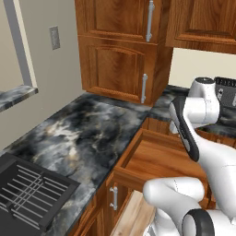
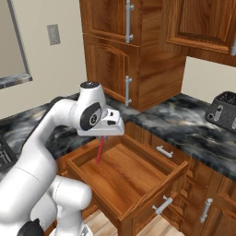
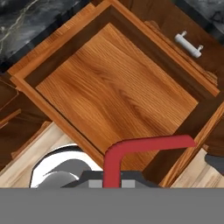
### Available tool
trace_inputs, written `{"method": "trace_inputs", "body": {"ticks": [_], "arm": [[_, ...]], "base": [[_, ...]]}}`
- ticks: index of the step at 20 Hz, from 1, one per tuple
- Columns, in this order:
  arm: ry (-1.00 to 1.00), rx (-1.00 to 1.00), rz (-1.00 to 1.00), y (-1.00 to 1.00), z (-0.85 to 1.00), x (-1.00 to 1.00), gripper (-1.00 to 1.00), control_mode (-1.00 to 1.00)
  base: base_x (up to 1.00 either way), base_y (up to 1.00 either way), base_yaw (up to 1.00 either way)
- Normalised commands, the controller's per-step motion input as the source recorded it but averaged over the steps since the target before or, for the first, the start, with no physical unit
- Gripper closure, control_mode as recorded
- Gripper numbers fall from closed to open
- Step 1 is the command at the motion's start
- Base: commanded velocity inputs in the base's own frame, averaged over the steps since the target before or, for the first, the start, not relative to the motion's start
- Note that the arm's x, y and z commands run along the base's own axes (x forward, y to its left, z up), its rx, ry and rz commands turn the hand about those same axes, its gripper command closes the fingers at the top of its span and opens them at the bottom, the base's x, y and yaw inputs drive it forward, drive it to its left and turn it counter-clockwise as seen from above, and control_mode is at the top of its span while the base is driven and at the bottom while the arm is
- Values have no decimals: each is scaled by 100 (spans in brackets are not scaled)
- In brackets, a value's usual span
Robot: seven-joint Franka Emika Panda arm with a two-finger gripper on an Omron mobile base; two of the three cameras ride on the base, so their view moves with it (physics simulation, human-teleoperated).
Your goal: Take a straw from the drawer in front and place it inside the glass cup on the dining counter.
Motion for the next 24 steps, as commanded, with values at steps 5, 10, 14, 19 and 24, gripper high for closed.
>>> {"method": "trace_inputs", "body": {"ticks": [5,10,14,19,24], "arm": [[0,1,0,-3,14,-1,100,-100],[4,1,0,0,-2,0,100,100],[0,0,0,0,0,0,100,100],[0,0,0,0,0,0,100,100],[0,0,0,0,0,0,100,100]], "base": [[0,0,0],[0,0,0],[-61,0,2],[-77,1,42],[-62,20,74]]}}
